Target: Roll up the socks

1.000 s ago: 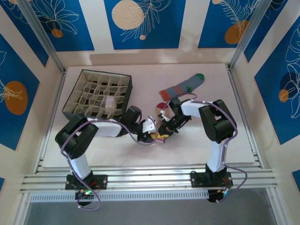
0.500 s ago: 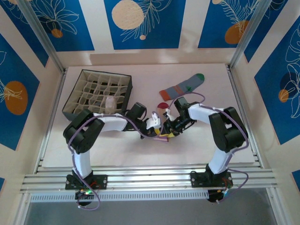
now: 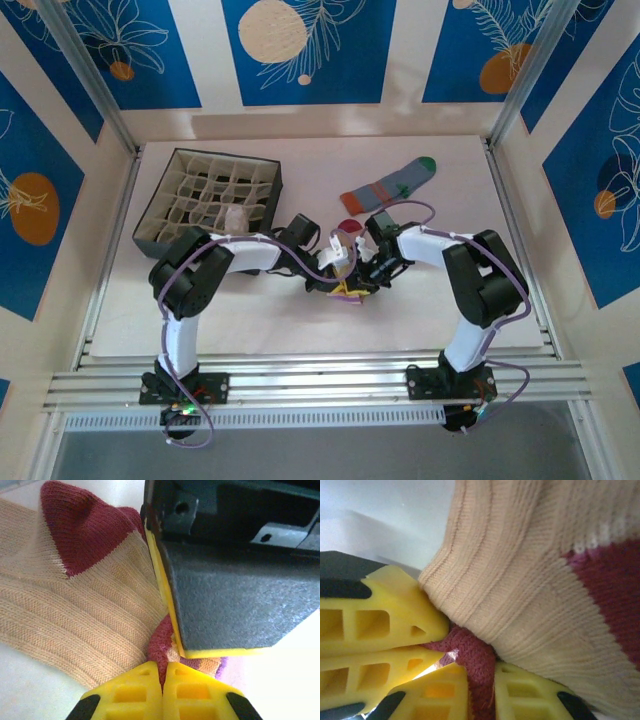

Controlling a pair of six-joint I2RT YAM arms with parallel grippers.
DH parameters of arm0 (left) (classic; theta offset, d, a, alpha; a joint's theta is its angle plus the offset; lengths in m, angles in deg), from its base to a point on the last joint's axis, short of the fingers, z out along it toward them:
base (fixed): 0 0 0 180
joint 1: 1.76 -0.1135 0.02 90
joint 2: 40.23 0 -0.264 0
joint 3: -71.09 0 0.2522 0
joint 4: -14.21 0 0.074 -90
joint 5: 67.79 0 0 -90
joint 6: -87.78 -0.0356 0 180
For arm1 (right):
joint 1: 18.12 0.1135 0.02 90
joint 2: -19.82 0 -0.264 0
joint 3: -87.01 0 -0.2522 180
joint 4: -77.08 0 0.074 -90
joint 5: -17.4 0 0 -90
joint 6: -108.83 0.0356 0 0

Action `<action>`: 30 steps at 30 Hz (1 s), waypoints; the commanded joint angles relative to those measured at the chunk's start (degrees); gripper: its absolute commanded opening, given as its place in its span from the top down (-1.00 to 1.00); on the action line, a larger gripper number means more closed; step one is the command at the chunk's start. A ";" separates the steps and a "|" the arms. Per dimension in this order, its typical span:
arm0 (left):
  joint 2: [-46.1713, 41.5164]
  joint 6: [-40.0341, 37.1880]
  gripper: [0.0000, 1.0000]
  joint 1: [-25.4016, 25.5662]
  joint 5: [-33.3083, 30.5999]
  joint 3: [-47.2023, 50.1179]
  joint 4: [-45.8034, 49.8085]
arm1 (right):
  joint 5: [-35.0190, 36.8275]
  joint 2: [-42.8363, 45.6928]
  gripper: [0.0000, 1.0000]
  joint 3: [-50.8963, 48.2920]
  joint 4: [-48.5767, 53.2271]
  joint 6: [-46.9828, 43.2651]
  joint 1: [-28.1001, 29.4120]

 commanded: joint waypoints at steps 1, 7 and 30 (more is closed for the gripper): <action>-0.19 -0.47 0.99 0.28 -2.62 1.94 0.80 | 8.91 -1.11 0.77 -0.49 3.53 4.67 0.27; -10.70 -5.98 0.58 0.34 -3.86 13.60 -15.47 | 8.10 -3.35 0.82 0.18 4.74 3.80 -0.91; -12.60 -27.46 0.24 10.28 -24.33 20.36 -25.48 | -0.49 -5.77 0.88 0.93 6.03 -0.85 -4.82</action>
